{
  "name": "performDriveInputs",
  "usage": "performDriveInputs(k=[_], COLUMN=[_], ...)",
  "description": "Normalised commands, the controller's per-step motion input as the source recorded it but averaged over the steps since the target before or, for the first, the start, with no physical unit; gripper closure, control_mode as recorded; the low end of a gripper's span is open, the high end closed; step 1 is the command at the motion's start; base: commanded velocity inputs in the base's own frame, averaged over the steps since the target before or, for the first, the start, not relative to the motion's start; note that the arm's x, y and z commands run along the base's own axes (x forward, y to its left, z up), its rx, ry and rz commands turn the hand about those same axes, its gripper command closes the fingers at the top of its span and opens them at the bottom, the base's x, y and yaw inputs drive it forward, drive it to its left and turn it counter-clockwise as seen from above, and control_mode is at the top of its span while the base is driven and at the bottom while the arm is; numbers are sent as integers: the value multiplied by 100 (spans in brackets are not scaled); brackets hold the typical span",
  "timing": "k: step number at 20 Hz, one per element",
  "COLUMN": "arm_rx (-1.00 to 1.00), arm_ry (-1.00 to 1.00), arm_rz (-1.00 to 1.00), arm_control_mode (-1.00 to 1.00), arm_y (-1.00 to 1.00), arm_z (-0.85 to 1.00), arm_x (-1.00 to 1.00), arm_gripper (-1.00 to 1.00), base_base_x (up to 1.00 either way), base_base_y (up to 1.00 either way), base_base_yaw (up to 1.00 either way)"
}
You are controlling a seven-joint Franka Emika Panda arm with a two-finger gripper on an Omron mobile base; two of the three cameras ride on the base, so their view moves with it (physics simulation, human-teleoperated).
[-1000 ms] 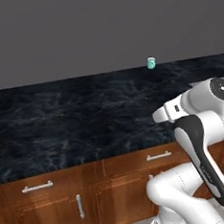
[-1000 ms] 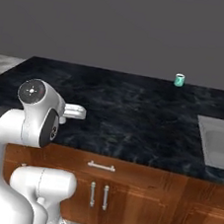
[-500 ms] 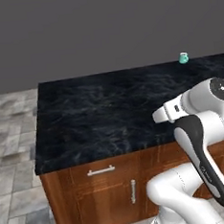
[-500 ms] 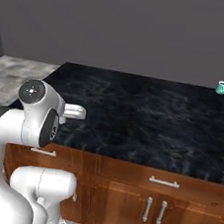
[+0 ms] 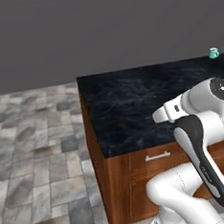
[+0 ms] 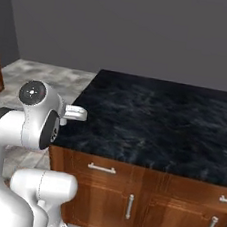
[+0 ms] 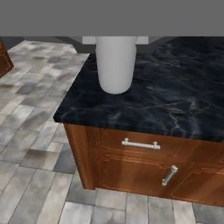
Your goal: Pick up the marshmallow and place it in the cup of hot chocolate on the dining counter.
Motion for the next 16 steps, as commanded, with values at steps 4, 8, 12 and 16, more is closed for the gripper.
performDriveInputs(k=[4,8,12,16], arm_rx=[0,0,0,0], arm_ry=[0,0,0,0], arm_rz=[0,0,0,0], arm_control_mode=[100,100,100,100], arm_y=[0,0,0,0], arm_z=[0,0,0,0], arm_x=[0,0,0,0], arm_gripper=[100,100,100,100], base_base_x=[0,6,38,89], base_base_y=[100,100,100,100], base_base_yaw=[0,0,-1,-7])
